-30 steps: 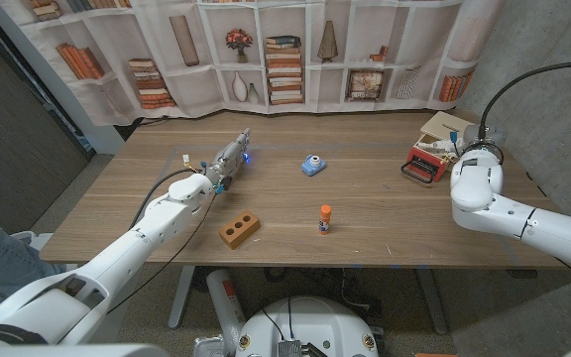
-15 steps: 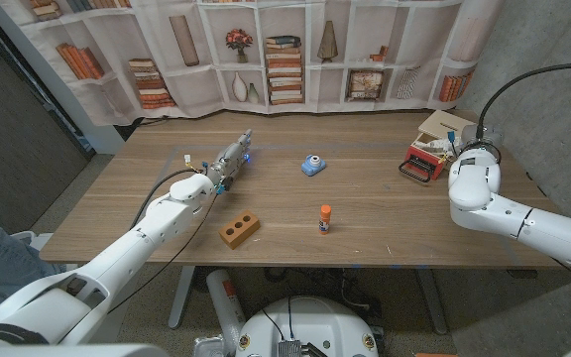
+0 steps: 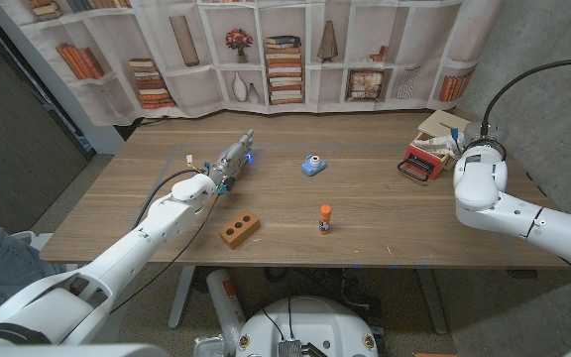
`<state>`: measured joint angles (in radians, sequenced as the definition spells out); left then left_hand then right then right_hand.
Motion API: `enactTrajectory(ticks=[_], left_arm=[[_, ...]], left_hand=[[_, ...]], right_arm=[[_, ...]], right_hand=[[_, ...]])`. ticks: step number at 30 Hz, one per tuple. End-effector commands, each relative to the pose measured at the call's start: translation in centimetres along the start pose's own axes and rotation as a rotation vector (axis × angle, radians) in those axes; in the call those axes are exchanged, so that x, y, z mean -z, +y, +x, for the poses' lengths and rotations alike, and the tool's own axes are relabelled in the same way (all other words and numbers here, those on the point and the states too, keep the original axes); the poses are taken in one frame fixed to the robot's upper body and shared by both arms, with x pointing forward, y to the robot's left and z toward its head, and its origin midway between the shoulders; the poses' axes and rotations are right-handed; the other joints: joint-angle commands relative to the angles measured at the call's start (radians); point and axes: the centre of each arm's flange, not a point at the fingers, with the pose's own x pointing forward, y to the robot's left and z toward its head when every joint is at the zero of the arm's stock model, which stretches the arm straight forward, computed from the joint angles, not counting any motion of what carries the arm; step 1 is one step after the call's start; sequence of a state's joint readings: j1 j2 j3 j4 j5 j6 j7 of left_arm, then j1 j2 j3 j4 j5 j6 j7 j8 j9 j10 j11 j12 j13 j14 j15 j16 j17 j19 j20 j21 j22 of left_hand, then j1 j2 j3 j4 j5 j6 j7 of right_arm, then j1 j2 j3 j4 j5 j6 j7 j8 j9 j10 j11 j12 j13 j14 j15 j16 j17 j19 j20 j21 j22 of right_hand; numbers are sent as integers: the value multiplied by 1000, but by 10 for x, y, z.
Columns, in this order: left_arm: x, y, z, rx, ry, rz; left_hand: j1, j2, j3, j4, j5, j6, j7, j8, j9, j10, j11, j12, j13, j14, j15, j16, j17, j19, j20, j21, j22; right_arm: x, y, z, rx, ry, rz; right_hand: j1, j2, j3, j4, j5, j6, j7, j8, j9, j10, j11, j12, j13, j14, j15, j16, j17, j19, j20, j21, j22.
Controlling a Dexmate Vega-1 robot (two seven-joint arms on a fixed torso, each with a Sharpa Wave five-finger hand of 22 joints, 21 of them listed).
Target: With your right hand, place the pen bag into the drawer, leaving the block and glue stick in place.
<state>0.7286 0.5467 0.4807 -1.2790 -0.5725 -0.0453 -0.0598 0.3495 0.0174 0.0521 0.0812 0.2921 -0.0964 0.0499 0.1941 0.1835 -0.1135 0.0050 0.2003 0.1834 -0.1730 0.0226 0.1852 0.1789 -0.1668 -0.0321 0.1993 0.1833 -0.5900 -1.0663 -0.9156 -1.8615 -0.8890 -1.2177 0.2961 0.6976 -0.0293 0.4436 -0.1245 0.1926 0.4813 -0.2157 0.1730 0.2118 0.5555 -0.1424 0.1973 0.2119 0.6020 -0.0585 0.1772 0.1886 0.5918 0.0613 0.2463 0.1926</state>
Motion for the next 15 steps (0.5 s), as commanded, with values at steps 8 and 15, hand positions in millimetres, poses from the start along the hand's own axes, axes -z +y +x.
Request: enactTrajectory(ticks=[8,15], left_arm=[[1,-3,5,9,2,-2],[2,-2,6,11,5,-3]], left_hand=[[6,9,-7,5,-1,2,1,4,5,-10,1,4,5,-29,7,2,4,-125,1,6,2],[6,10,-8,5,-1,2,2,4,5,-12,2,3,5,-30,7,2,4,-126,2,6,2]], right_arm=[[4,-9,-2,-9,4,2],[5,-11,-4,-10,-8,43]], right_hand=[[-43,-46,-24,8,21,-194,35,-5,-2,-130,26,-9,1,-69,-43,2,5,-31,26,-21,4],[-81,-61,-43,23,26,-216,45,4,-4,-147,34,-4,-1,-102,-23,-2,7,-33,31,-23,5]])
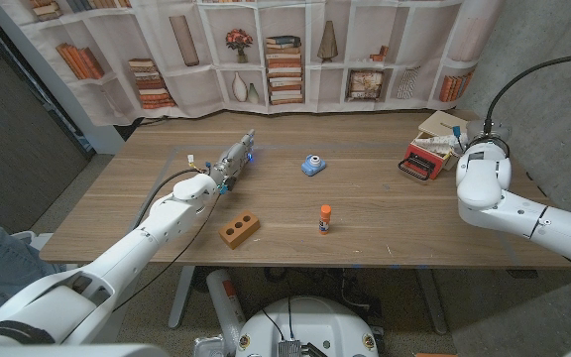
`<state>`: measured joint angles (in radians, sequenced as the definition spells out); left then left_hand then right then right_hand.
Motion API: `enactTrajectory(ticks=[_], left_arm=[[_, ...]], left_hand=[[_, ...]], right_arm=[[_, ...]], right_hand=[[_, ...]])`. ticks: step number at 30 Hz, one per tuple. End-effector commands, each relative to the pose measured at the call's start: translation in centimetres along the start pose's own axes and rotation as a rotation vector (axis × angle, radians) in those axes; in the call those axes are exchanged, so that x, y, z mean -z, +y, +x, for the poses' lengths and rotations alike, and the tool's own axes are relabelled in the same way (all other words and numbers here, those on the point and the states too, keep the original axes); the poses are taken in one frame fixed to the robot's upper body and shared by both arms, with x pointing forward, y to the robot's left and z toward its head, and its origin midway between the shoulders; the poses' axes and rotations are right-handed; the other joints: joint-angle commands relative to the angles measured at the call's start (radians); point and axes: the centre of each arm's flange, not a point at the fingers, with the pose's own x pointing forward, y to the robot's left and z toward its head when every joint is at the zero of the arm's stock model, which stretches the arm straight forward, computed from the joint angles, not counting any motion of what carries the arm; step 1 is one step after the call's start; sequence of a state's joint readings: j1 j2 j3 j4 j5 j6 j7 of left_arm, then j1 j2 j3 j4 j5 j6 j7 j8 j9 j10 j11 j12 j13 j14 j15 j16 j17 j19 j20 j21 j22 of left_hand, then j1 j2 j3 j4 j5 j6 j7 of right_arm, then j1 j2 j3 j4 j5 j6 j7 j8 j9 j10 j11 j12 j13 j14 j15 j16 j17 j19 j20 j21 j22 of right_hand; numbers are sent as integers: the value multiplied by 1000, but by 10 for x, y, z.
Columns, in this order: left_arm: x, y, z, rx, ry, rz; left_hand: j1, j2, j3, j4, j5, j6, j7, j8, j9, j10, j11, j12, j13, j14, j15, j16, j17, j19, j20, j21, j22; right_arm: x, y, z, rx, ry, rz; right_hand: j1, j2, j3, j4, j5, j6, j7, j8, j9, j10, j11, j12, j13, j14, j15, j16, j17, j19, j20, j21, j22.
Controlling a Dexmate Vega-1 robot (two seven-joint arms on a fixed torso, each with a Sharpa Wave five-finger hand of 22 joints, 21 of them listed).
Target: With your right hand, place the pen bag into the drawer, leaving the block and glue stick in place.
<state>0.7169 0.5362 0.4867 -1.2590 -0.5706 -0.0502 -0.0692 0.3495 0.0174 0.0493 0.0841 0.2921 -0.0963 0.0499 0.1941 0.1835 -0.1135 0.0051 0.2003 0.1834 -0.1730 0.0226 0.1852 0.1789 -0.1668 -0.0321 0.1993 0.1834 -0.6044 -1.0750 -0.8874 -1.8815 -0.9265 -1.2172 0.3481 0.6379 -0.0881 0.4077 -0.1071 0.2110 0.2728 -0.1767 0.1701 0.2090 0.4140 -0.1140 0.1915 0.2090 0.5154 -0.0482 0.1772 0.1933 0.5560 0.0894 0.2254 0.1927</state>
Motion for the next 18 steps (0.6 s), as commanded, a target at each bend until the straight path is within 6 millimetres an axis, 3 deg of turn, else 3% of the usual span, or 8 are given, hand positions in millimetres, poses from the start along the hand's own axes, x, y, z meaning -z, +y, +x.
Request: enactTrajectory(ticks=[1,6,18], left_arm=[[1,0,3,5,5,-1],[2,0,3,6,7,-1],[2,-1,4,13,10,2]], left_hand=[[6,10,-6,2,-1,2,2,4,5,-11,1,4,5,-29,7,2,4,-126,1,6,2],[6,10,-6,2,-2,2,2,4,5,-12,-1,3,5,-29,7,2,4,-126,2,6,2],[7,12,-8,2,-2,3,2,5,5,-14,2,3,5,-30,9,2,4,-126,0,6,2]], right_arm=[[0,-5,-3,-7,-17,58],[3,-6,-5,-10,-29,123],[5,-11,-12,37,-62,232]], right_hand=[[-28,-4,-10,9,9,-8,7,8,-1,-6,6,4,2,-16,-29,-1,2,13,0,1,5],[-47,-9,-20,16,15,-1,6,18,-2,4,13,14,1,-23,2,3,2,40,-4,10,5],[-62,-10,-27,22,21,17,10,28,-3,7,21,19,0,-59,0,-4,0,26,-3,2,4]])
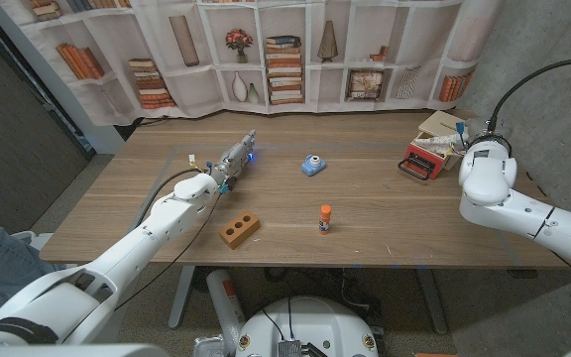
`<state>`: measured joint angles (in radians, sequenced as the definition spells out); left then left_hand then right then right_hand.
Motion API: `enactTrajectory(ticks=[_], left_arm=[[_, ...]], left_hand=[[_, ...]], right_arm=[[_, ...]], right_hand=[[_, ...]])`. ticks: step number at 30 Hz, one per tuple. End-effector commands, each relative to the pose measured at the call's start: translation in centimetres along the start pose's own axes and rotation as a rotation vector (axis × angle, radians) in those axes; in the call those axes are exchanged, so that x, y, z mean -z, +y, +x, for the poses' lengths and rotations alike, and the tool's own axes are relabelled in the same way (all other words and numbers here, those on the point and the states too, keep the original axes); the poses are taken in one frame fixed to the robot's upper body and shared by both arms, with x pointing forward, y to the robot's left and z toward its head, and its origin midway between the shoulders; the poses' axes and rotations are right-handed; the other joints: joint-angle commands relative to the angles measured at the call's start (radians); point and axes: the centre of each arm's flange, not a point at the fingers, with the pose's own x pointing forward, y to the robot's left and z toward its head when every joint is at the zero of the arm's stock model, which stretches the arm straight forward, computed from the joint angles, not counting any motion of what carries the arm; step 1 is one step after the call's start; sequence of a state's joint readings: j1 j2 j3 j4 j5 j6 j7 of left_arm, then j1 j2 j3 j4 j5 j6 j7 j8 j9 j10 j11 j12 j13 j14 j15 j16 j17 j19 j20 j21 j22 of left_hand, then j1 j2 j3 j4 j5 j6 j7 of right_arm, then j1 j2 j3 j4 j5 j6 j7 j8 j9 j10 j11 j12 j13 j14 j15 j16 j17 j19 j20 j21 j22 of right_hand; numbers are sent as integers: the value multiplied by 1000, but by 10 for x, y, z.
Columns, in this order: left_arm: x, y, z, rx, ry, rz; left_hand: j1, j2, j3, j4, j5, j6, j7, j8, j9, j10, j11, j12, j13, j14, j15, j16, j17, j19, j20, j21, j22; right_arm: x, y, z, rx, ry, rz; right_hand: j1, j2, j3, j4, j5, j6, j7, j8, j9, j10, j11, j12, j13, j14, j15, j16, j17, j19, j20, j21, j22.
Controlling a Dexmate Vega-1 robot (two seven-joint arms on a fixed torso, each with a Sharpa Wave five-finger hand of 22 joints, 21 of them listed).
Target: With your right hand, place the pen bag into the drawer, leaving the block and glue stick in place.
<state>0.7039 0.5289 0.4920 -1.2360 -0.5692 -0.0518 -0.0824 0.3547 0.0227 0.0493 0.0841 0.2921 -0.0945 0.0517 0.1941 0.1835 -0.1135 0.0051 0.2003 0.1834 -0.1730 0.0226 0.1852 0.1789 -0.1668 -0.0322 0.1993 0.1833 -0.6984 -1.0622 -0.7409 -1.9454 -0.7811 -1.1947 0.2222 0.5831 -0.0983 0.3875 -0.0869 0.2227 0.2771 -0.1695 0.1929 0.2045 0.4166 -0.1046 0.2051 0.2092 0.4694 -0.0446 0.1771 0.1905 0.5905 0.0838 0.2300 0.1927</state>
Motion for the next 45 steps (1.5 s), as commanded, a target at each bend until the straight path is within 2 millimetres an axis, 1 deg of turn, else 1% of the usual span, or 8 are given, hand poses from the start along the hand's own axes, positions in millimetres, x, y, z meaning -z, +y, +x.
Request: enactTrajectory(ticks=[1,17,31,37,45], left_arm=[[0,-1,1,5,4,3],[-2,-2,-3,3,1,7],[-6,-2,-8,-1,-11,11],[-12,-2,-10,-2,-25,20],[-27,-1,-13,-2,-55,38]], left_hand=[[2,7,-9,2,-2,2,0,5,5,-14,1,3,5,-30,8,1,4,-126,0,6,2],[4,8,-10,2,-2,0,0,4,5,-14,1,3,5,-31,9,1,4,-126,-1,6,2],[5,9,-13,2,-2,0,1,4,5,-13,1,3,5,-32,9,1,4,-127,0,6,2],[5,10,-13,2,-3,0,1,4,5,-13,1,3,5,-32,9,1,4,-127,-1,6,2],[6,10,-15,2,-3,1,0,4,5,-14,1,3,5,-32,10,1,4,-127,0,6,2]], right_arm=[[1,-5,-7,40,-34,109],[-6,-15,-12,88,-108,231],[-12,-23,-15,117,-178,351],[-10,-29,-17,136,-204,407],[-10,-35,-21,159,-209,430]], right_hand=[[-9,0,-7,3,10,13,2,5,2,4,11,6,0,-16,-4,-5,3,-11,2,-4,4],[-18,2,-11,7,17,21,4,9,1,1,15,9,-1,-44,20,-6,2,-21,7,-10,2],[-25,3,-15,10,20,33,4,13,1,2,17,11,-2,-52,19,-3,1,-26,11,-13,1],[-28,3,-16,11,22,35,5,14,0,3,19,13,-2,-53,17,-1,1,-27,10,-14,1],[-30,4,-17,12,23,37,3,14,0,5,19,14,-2,-51,17,1,1,-28,8,-15,1]])
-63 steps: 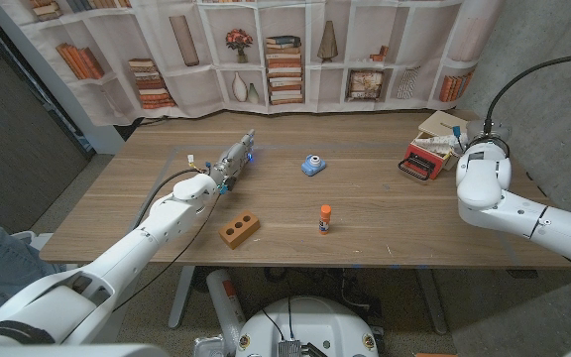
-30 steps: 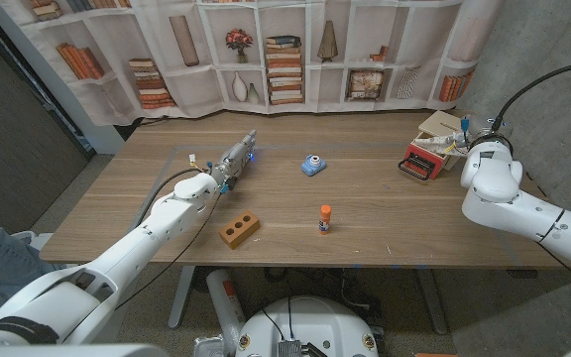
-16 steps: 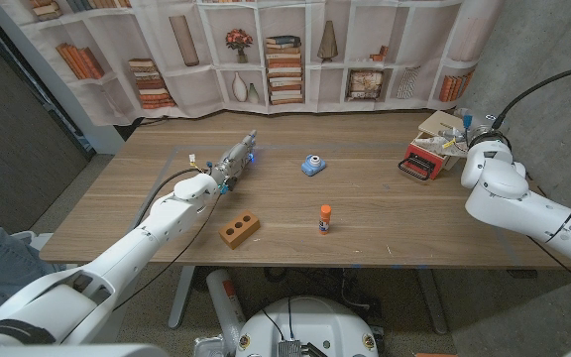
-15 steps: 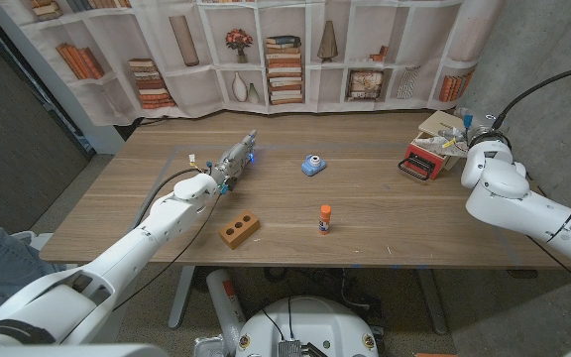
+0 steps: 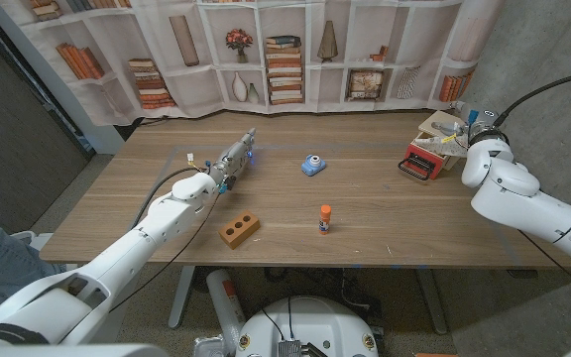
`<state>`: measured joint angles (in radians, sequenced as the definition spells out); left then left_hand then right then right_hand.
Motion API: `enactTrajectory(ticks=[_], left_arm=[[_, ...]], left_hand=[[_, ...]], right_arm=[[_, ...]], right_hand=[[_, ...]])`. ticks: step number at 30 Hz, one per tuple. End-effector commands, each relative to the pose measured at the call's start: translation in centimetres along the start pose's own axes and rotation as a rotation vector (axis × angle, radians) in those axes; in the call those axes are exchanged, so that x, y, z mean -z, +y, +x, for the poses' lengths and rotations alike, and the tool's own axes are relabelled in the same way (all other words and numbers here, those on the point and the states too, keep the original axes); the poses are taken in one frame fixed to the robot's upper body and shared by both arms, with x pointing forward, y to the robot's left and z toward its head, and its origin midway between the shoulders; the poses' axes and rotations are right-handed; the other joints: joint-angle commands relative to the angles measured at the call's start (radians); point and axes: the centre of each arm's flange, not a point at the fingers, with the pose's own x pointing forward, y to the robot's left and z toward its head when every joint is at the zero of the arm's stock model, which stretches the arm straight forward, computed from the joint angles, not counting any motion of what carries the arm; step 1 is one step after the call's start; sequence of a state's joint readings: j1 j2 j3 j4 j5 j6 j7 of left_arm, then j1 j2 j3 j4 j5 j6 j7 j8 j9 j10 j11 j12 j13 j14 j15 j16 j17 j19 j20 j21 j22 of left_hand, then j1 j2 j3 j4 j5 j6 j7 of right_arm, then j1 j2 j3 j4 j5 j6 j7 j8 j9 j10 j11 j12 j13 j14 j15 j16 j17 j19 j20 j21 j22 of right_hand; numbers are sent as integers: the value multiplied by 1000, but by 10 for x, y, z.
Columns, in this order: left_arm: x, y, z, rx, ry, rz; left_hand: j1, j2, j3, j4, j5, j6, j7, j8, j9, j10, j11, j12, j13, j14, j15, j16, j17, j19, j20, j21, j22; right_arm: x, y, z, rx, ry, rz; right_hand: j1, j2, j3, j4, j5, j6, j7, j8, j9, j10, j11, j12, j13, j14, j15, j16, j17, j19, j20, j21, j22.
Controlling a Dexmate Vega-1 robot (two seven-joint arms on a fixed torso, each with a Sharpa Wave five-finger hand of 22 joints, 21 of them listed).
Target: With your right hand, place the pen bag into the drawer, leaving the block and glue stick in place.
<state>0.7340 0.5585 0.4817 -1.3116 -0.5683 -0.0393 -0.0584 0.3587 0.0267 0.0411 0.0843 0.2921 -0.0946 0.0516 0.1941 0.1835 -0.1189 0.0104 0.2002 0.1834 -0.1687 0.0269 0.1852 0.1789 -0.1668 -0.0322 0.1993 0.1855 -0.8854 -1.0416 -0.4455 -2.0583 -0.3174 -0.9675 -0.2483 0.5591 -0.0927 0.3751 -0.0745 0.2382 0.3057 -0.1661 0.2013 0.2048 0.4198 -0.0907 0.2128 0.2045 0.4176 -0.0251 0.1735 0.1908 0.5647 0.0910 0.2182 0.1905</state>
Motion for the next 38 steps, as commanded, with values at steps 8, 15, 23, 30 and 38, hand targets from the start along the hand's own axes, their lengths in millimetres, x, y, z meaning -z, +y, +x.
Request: enactTrajectory(ticks=[8,15,23,30,38], left_arm=[[-26,3,-7,-2,-54,30],[-32,6,-10,-5,-68,37],[-37,9,-14,-11,-79,44],[-39,11,-16,-11,-82,49],[-39,11,-16,-9,-78,51]], left_hand=[[2,7,-7,1,-3,1,1,4,5,-8,-4,4,5,-35,5,2,4,-127,0,6,0],[3,7,-8,1,-3,1,1,4,5,-8,-5,4,5,-35,4,2,4,-127,0,6,0],[4,8,-9,1,-3,2,1,4,5,-6,-5,4,5,-35,5,2,4,-127,1,6,0],[4,8,-10,1,-3,2,1,5,5,-7,-4,4,5,-35,5,2,4,-127,1,7,0],[5,9,-11,1,-4,2,1,4,5,-6,-3,4,5,-36,4,2,4,-127,1,7,0]], right_arm=[[-10,-14,-5,56,-52,93],[-16,-19,-4,67,-71,111],[-25,-26,-5,84,-91,122],[-29,-31,-7,90,-96,119],[-31,-33,-7,93,-90,118]], right_hand=[[-9,-1,-6,1,10,17,1,8,0,5,7,9,2,3,-5,8,0,10,-13,1,2],[-10,0,-7,1,12,22,2,10,-1,8,14,11,2,2,-5,9,-1,15,-19,2,1],[-10,1,-7,1,14,27,3,11,-1,13,17,14,2,3,-7,10,-1,16,-24,1,1],[-11,2,-7,1,15,29,5,11,-1,15,15,15,1,6,-7,11,-2,18,-26,1,0],[-12,3,-8,1,16,32,3,12,-1,21,17,18,1,7,-4,12,-2,19,-27,1,0]])
